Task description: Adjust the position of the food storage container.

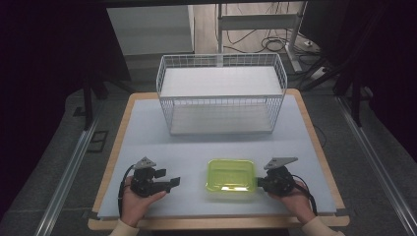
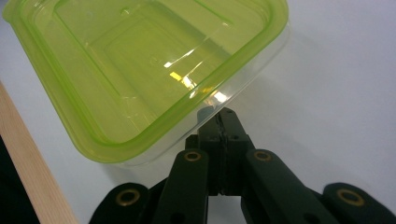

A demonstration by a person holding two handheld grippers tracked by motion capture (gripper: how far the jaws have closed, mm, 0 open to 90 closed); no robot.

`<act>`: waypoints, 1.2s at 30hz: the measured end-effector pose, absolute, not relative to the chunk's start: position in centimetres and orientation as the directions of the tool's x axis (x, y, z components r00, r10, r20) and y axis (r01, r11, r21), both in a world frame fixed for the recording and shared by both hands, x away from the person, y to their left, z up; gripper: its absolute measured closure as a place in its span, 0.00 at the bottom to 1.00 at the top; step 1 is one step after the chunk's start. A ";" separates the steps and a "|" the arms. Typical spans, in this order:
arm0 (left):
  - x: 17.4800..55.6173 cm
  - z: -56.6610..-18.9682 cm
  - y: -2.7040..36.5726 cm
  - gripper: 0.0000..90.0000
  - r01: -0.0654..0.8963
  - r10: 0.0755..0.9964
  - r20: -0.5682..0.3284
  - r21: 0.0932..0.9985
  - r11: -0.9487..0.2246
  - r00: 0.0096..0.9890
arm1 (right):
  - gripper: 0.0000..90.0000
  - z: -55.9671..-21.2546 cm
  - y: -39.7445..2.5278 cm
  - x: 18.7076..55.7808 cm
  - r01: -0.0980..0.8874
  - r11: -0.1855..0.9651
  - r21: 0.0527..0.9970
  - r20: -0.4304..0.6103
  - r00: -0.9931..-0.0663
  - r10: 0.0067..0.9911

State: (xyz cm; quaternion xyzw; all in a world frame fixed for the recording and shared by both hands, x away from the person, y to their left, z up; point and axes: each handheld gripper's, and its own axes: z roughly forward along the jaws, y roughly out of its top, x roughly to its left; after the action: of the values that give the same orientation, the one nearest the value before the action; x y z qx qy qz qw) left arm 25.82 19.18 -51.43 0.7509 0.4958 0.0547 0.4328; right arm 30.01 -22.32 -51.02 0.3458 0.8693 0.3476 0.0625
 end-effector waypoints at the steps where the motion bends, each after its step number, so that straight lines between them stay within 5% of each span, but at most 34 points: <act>1: 25.8 -51.4 19.2 0.29 0.698 0.792 -0.347 0.704 -0.134 0.503 | 1.00 -51.0 -22.1 30.0 0.556 0.521 0.648 0.131 -0.755 0.643; 19: 25.9 -51.6 19.3 0.29 0.701 0.793 -0.349 0.701 -0.132 0.499 | 1.00 -51.3 -20.2 31.0 0.543 0.522 0.658 0.111 -0.756 0.646; 36: 25.8 -51.2 19.3 0.29 0.701 0.792 -0.358 0.703 -0.120 0.495 | 0.99 -48.5 -25.4 29.7 0.540 0.384 0.749 0.140 -0.695 0.705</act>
State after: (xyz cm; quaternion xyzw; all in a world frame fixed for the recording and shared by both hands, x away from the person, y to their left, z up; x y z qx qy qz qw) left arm 25.80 19.26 -51.20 0.7466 0.4998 0.0522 0.4360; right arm 29.68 -25.44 -48.50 0.3772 0.8257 0.4071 0.1014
